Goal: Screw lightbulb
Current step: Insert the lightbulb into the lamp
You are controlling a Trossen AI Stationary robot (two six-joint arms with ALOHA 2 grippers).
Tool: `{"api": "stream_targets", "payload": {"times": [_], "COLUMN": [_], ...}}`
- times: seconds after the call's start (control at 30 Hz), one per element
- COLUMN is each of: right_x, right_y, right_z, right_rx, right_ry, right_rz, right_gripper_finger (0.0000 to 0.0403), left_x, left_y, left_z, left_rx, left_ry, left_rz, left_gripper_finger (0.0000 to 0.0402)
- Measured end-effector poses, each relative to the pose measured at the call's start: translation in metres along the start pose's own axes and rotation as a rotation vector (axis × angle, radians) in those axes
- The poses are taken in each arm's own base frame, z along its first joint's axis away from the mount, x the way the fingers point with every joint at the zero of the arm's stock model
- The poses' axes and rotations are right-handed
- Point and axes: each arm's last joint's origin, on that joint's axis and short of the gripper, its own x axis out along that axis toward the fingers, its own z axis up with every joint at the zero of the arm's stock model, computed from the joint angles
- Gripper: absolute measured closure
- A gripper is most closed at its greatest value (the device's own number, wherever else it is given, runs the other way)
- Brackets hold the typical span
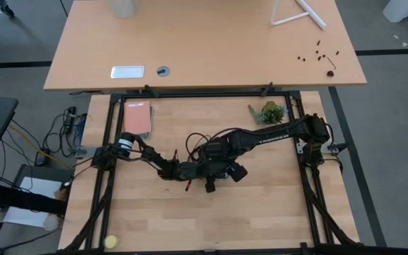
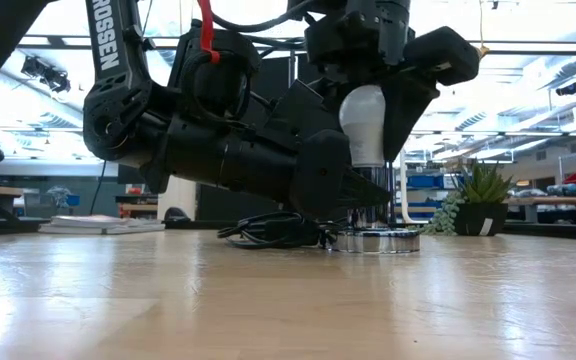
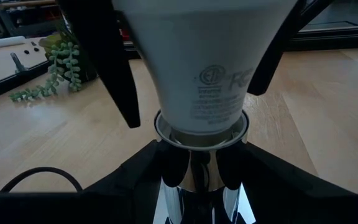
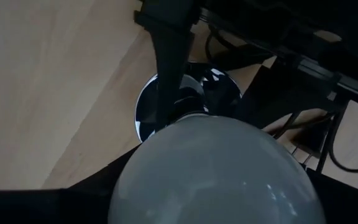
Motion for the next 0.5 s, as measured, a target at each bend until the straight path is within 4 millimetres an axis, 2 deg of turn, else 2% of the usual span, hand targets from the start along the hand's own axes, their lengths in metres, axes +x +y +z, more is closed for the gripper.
{"api": "stream_targets", "payload": {"times": [0.23,0.5], "right_x": [0.0000,0.0000], "right_y": [-0.0027,-0.0026], "right_z": [0.0055,0.0060], "right_rx": [0.172,0.333], "right_ry": [-0.060,-0.063], "right_rz": [-0.023,-0.025], "right_gripper_finger": [0.0125,0.0138], "left_x": [-0.0001,0.0000], "left_y": [0.0000,-0.0001], "left_z": [0.0000,0.0001], "left_rx": [-0.014,-0.016], "left_ry": [0.000,0.000], "left_rz": [0.003,0.002], "left_gripper_finger": [0.0198,0.0198]}}
